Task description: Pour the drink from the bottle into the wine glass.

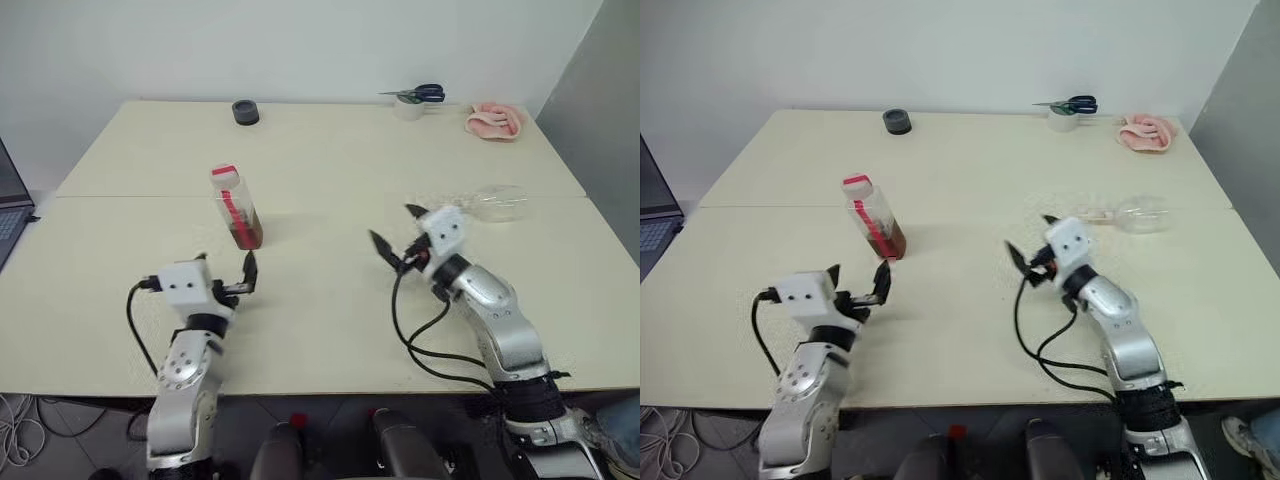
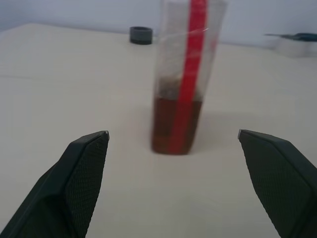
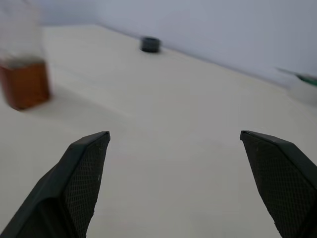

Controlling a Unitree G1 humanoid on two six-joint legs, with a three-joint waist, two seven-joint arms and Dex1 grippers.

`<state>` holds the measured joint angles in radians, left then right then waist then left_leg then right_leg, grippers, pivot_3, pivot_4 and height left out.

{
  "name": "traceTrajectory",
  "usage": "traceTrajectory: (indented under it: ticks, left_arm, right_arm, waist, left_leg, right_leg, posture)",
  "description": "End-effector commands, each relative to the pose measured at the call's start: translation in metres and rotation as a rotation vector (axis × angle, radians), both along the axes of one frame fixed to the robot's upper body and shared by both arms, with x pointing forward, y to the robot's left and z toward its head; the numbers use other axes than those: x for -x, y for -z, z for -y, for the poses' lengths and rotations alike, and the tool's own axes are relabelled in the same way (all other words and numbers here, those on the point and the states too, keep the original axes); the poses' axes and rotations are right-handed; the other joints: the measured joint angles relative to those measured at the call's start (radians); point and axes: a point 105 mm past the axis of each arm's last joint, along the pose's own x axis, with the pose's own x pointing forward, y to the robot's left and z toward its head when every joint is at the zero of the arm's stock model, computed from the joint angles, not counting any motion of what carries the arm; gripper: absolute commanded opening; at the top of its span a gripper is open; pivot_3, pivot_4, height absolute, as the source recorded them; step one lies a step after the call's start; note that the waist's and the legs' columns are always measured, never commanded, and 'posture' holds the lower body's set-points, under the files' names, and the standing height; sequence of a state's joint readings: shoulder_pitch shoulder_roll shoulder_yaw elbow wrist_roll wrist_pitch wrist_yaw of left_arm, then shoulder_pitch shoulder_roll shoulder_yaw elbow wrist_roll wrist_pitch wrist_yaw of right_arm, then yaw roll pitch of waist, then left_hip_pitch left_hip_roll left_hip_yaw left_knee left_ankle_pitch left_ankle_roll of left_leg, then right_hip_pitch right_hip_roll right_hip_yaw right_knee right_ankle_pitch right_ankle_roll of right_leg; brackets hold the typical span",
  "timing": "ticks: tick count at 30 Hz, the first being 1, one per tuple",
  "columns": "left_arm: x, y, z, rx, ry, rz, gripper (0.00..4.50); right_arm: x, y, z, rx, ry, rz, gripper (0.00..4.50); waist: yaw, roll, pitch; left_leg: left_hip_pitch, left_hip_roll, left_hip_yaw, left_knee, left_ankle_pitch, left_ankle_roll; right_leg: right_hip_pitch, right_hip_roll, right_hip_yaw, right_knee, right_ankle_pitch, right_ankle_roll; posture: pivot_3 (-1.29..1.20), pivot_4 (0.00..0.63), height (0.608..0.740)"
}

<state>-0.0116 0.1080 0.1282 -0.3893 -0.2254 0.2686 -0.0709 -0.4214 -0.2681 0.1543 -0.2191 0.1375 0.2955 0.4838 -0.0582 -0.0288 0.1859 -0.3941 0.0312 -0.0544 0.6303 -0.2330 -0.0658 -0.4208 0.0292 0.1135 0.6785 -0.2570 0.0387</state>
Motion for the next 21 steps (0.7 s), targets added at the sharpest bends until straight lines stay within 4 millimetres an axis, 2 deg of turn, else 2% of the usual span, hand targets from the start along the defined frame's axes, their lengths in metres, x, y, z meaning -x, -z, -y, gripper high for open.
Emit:
traceTrajectory:
  ticks: [1,4,10,14,18,21]
  left_arm:
    - [-0.005,-0.028,0.01,-0.005,0.007,0.076,4.48]
    - [-0.011,-0.042,0.015,-0.021,0.005,0.105,4.48]
    - [-0.016,-0.065,0.008,-0.032,-0.074,0.175,4.48]
    - [-0.023,-0.068,0.009,-0.045,-0.107,0.169,4.48]
    - [-0.024,-0.07,0.005,-0.068,-0.137,0.154,4.48]
    - [-0.027,-0.065,0.0,-0.084,-0.151,0.121,4.48]
  right_arm:
    - [0.016,-0.013,-0.021,0.044,-0.168,0.022,4.5]
    - [0.018,-0.01,-0.027,0.074,-0.221,0.003,4.5]
    - [0.024,0.0,-0.035,0.116,-0.307,-0.046,4.5]
    - [0.031,0.003,-0.037,0.123,-0.354,-0.065,4.5]
    - [0.031,-0.006,-0.035,0.11,-0.362,-0.051,4.5]
    - [0.031,-0.029,-0.035,0.064,-0.395,-0.035,4.5]
  waist:
    - [0.001,-0.001,-0.001]
    - [0.002,-0.002,-0.001]
    - [0.001,-0.002,-0.001]
    - [0.001,-0.002,-0.001]
    - [0.001,-0.002,-0.001]
    - [0.0,-0.002,-0.001]
  left_leg:
    - [0.0,0.0,-0.001,0.0,0.0,0.0]
    - [0.0,0.0,-0.002,0.0,0.0,0.0]
    - [-0.001,0.0,-0.002,0.001,0.0,0.0]
    - [-0.001,0.0,-0.003,0.001,0.0,0.0]
    - [-0.001,0.0,-0.003,0.001,0.0,0.0]
    - [-0.001,0.0,-0.003,0.001,0.0,0.0]
  right_leg:
    - [0.0,0.0,-0.001,0.0,0.0,0.0]
    - [0.001,0.0,-0.001,-0.001,0.0,0.0]
    - [0.001,0.0,-0.002,0.0,0.0,0.0]
    - [0.001,0.0,-0.002,0.0,0.0,0.0]
    - [0.001,0.0,-0.003,0.0,0.0,0.0]
    - [0.0,0.0,-0.003,0.0,0.0,0.0]
  posture:
    - [0.0,0.15,0.74]
    - [0.0,0.15,0.74]
    - [0.0,0.15,0.74]
    - [0.0,0.15,0.74]
    - [0.0,0.15,0.74]
    - [0.0,0.15,0.74]
